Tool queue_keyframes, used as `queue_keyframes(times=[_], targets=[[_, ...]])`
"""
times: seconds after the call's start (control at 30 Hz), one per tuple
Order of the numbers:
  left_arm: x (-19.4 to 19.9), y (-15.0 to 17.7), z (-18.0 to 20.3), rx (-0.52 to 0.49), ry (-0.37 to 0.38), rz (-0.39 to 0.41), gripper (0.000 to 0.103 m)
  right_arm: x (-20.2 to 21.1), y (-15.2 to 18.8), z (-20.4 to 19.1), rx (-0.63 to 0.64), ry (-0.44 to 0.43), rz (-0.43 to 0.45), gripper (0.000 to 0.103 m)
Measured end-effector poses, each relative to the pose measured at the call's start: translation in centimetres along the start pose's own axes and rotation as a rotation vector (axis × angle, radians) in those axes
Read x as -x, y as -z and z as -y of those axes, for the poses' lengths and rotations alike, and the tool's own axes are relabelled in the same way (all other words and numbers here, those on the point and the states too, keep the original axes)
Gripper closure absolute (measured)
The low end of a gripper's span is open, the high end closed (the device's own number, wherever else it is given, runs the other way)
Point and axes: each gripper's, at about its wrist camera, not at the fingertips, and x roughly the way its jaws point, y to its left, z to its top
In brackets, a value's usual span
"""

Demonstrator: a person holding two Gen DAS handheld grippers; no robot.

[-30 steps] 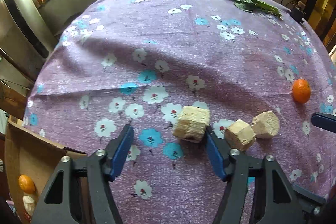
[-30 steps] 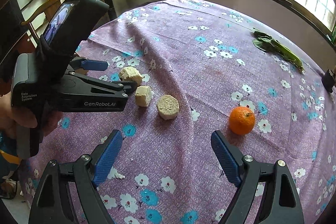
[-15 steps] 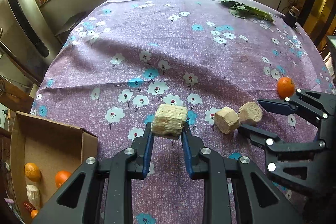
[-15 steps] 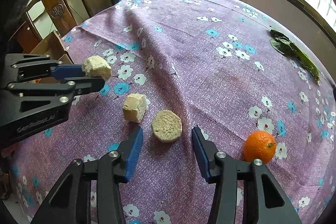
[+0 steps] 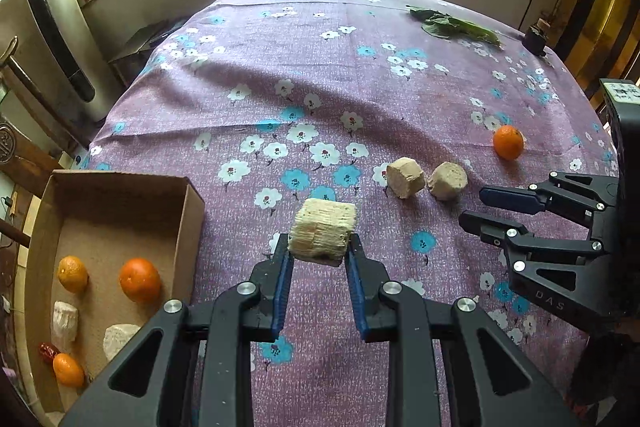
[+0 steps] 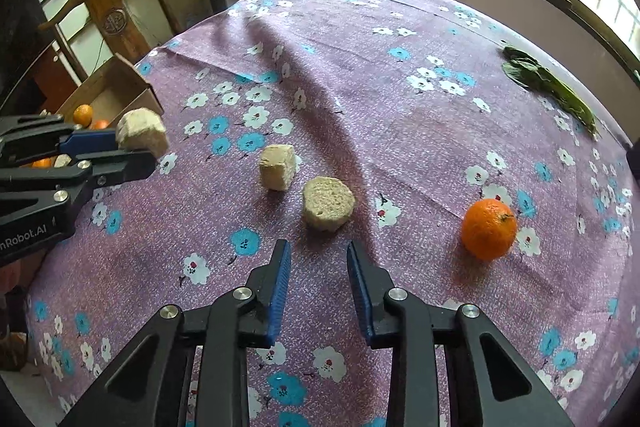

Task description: Organize fruits

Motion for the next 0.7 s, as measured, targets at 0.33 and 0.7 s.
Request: queue_keyframes(times=[0.33, 0.7], targets=[[2.1, 1.4, 0.0, 0.016, 0.022, 0.027, 0.078, -0.4, 2.2, -0.5, -0.063, -0.057, 0.028, 0.022], [2.9, 2.0, -0.5, 0.024, 0.041, 0.034, 0.078, -1.0, 3.4, -3.0, 0.055, 0.047, 0.042, 0.000]])
